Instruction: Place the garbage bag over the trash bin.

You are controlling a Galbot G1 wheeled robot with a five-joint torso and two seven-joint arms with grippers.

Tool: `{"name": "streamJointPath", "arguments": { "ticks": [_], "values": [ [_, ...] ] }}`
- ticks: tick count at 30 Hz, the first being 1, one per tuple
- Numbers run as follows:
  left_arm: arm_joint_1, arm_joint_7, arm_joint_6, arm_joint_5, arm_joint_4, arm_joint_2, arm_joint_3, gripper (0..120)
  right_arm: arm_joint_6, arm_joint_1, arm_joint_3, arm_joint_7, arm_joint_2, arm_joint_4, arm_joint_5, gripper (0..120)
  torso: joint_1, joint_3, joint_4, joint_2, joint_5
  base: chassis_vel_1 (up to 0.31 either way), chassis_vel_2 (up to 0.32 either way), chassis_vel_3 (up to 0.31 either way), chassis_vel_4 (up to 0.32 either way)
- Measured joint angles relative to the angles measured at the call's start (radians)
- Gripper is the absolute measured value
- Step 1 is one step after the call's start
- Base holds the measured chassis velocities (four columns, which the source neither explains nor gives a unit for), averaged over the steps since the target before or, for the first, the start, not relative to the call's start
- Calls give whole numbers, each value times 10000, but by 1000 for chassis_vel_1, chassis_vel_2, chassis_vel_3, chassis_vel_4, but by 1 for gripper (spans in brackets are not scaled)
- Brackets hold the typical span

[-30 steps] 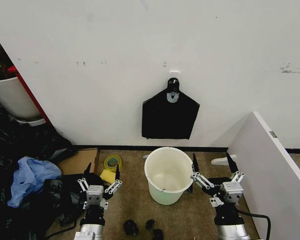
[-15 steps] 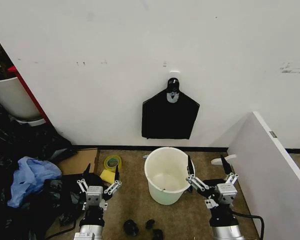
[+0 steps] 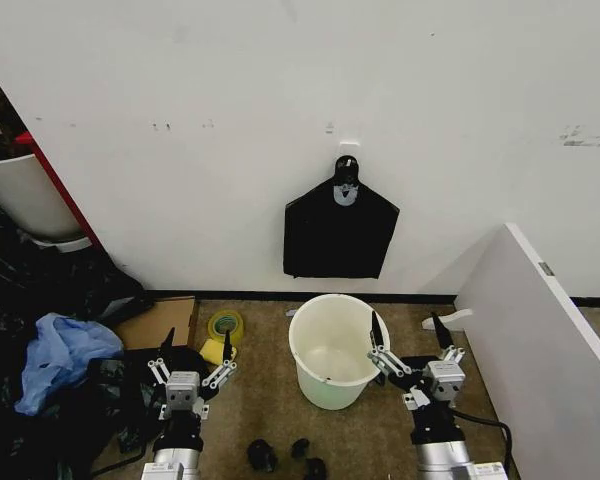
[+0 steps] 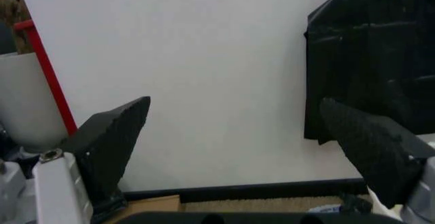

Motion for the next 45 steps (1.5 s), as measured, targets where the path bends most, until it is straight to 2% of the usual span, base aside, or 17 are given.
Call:
{"name": "streamJointPath", "arguments": {
  "ticks": [5, 7, 10, 14, 15, 19, 20, 21, 23, 27, 32, 35, 37, 39, 42, 43, 45],
  "values": [
    [-235, -1, -30, -257, 239, 418, -133, 99, -636, 993, 45, -53, -166, -368, 1701, 100, 1, 0, -4, 0, -4, 0, 0, 0, 0],
    [-201, -6, -48, -271, 239, 438, -162, 99, -785, 1233, 1, -81, -216, -440, 2027, 100, 1, 1, -3, 0, 0, 0, 0, 0, 0],
    [-1, -49, -146, -310, 240, 407, -296, 99, -1381, 2292, -303, -174, -608, -932, 3618, 100, 0, 1, 3, 0, 1, 0, 0, 0, 0],
    [107, -40, -217, -276, 159, 337, -337, 99, -1984, 3499, -448, -303, -1115, -1591, 5706, 100, 1, 1, 0, 0, -1, 0, 0, 0, 0],
    [107, -40, -217, -276, 159, 337, -337, 99, -1984, 3499, -448, -303, -1115, -1591, 5706, 100, 1, 1, 0, 0, -1, 0, 0, 0, 0],
    [175, -10, -333, -264, 127, 420, -348, 99, -2855, 4969, -66, -582, -1184, -2416, 8398, 100, 1, 1, -3, 0, -2, 0, 0, 0, 0],
    [194, -1, -368, -264, 116, 448, -358, 99, -3150, 5726, 151, -511, -1015, -2838, 9580, 100, 1, 2, -2, 0, 0, 0, 0, 0, 0],
    [194, -1, -368, -264, 116, 448, -358, 99, -3150, 5726, 151, -511, -1015, -2838, 9580, 100, 1, 2, -2, 0, 0, 0, 0, 0, 0],
    [260, 8, -401, -264, 53, 461, -400, 99, -3392, 7007, 392, -412, -752, -3804, 10919, 100, 2, 2, 1, 0, -2, 0, 0, 0, 0],
    [359, -7, -513, -161, 31, 331, -417, 99, -3517, 8265, 271, -394, -509, -5277, 11578, 100, 2, 2, -1, -1, 0, 0, 0, 0, 0],
    [364, -36, -561, -39, 39, 62, -404, 99, -3516, 9130, 145, -422, -261, -6178, 11665, 99, 2, 2, 1, -1, -1, 0, 0, 0, 0],
    [362, -64, -624, 125, 37, -42, -399, 98, -3476, 9639, 201, -487, -191, -6524, 11959, 90, 2, 1, 0, -1, -1, 0, 0, 0, 0],
    [359, -68, -638, 154, 36, -53, -399, 98, -3476, 9694, 216, -500, -190, -6553, 12026, 90, 2, 1, 0, -1, -1, 0, 0, 0, 0],
    [315, -102, -661, 196, 7, -108, -400, 98, -3495, 10099, 292, -612, -227, -6754, 12420, 79, 1, 1, -1, -1, -2, 0, 0, 0, 0],
    [231, -122, -661, 175, 5, -139, -401, 98, -3555, 10269, 164, -662, -267, -6884, 12464, 69, 2, 1, -3, -1, -2, 0, 0, 0, 0],
    [231, -122, -661, 175, 5, -139, -401, 98, -3555, 10269, 164, -662, -267, -6884, 12464, 69, 2, 1, -3, -1, -2, 0, 0, 0, 0],
    [167, -131, -660, 177, 0, -193, -404, 98, -3590, 10330, -19, -705, -224, -6964, 12410, 59, 2, 1, -1, -1, -1, 0, 0, 0, 0]
  ]
}}
